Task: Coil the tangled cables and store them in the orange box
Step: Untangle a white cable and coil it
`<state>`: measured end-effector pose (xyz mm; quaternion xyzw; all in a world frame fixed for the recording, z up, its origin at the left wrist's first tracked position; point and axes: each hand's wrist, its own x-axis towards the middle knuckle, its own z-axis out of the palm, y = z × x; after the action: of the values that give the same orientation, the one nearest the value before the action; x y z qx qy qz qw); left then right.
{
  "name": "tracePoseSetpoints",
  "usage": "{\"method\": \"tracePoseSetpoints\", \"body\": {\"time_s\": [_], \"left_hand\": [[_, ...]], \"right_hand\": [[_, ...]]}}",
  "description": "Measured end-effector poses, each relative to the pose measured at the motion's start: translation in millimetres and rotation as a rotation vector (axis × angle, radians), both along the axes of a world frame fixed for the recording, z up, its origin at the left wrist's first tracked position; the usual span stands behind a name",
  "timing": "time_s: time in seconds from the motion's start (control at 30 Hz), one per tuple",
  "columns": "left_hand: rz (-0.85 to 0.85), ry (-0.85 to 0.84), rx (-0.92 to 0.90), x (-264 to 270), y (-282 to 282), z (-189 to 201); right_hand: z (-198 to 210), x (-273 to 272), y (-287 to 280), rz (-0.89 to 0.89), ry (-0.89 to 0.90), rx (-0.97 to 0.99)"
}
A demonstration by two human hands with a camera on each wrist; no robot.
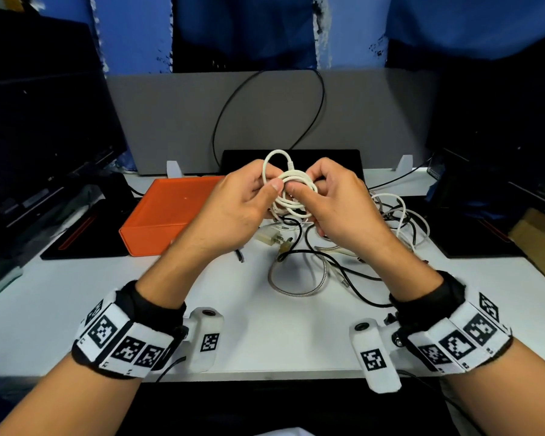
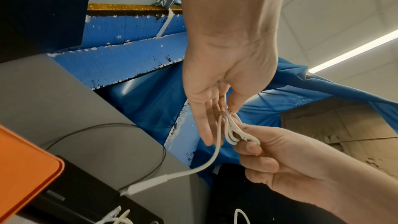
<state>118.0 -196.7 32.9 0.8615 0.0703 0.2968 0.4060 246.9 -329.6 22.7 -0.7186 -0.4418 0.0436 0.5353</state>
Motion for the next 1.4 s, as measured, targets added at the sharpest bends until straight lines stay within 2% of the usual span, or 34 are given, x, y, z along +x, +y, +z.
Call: {"method": "tracePoseSetpoints", "body": {"time_s": [0.13, 0.2, 0.33, 0.4, 0.53, 0.67, 0.73, 0.83, 0.93, 1.03, 1.1, 1.13, 1.2, 1.27, 1.4], "left_hand": [[0.015, -0.001, -0.038, 2.9, -1.6, -1.7], [0.054, -0.014, -0.056, 4.2, -3.0, -2.3], [0.104, -0.049, -0.143, 6.2, -4.7, -2.3], [0.08, -0.036, -0.2, 4.2, -5.6, 1.5], [0.078, -0.035, -0.398, 0.5, -4.5, 10.0], [0.176, -0.127, -0.668, 0.4, 5.6, 12.4], [0.241, -0.09, -0.704, 0.1, 13.3, 13.2], [0.245, -0.014, -0.62, -3.3, 25.8, 13.2], [0.106, -0.068, -0.524, -8.2, 25.2, 17.4], [-0.01, 0.068, -0.185, -6.7, 10.2, 14.4], [-0.016, 0.131, 0.049, -1.6, 1.0, 7.0], [0.004, 0.126, 0.111, -0.6, -1.3, 4.1], [0.029, 0.079, 0.124, 0.7, -1.4, 1.1], [-0.006, 0.024, 0.052, 2.5, -2.1, 1.0], [-0.034, 0.003, -0.086, 3.9, -12.0, -0.3]], "right_hand": [[0.0, 1.1, -1.4, -0.03, -0.103, -0.054], [1.3, 2.8, -1.7, 0.019, -0.085, -0.059], [9.0, 10.0, -5.4, 0.357, 0.295, 0.009], [10.0, 12.8, -6.9, 0.427, 0.399, 0.059], [7.0, 15.8, -1.3, 0.32, 0.356, 0.117], [7.7, 16.9, -1.0, 0.125, 0.169, 0.127], [9.0, 19.3, -3.7, 0.057, 0.063, 0.079], [12.8, 22.6, -8.0, 0.009, -0.074, -0.017], [16.9, 19.5, -11.5, 0.0, -0.223, -0.126], [17.4, 11.9, -12.8, 0.009, -0.352, -0.172], [17.1, 6.5, -12.8, 0.021, -0.385, -0.168], [17.2, 4.1, -12.3, 0.022, -0.385, -0.157], [16.8, 1.6, -11.7, 0.029, -0.345, -0.108], [16.1, -1.6, -10.2, 0.035, -0.305, -0.069], [11.1, -8.5, -6.6, 0.008, -0.256, -0.196]]}}
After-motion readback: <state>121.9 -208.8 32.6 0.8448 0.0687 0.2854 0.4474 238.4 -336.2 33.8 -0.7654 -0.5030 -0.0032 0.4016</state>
